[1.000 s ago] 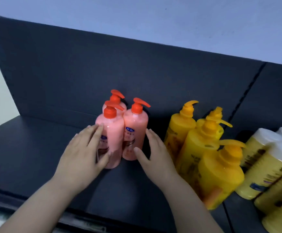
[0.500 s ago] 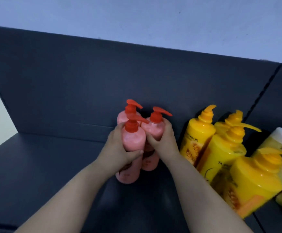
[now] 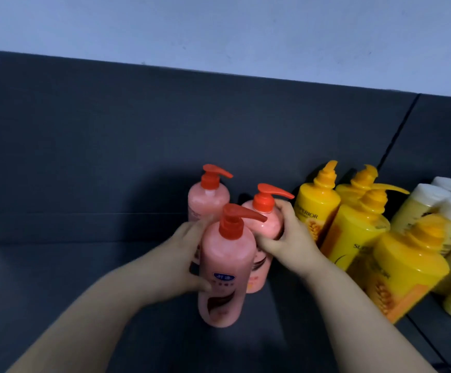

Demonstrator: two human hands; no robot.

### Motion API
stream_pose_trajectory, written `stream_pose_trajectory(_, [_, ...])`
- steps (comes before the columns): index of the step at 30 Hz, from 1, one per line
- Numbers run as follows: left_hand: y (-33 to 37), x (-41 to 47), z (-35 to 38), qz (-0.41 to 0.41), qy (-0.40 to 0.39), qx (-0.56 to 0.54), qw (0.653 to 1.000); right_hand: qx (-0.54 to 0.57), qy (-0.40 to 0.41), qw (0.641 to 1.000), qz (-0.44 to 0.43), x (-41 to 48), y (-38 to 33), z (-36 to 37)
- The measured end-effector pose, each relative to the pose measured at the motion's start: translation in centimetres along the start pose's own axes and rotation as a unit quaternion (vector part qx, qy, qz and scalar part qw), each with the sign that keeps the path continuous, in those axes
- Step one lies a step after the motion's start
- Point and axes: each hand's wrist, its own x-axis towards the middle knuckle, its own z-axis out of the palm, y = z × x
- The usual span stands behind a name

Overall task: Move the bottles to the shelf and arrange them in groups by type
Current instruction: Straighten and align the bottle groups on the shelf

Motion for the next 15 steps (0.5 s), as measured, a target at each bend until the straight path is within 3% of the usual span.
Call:
stream_pose_trajectory(2, [-1.0,1.2,-2.3,0.001,0.029,0.085,0.996,0.006,0.005,1.000,0.002,0.0,0.1,0.2])
stream_pose_trajectory(5, [-1.8,4.5,-3.8,-0.001,0.122,0.088,0.989,0.015,0.012,1.000,0.002,0.0,0.4,0.4])
stream_pose_trajectory(11, [-3.6,9.3,-2.7,-0.028,0.096,0.024,0.995,0.015,0.015,1.000,-0.005,0.0,1.1,0.7])
stream_pose_trajectory(15, [-3.7,9.3,-1.6,-0.032,0.136,-0.005,0.990,0.023,0.014,1.000,-0.008,0.1,1.0,0.8])
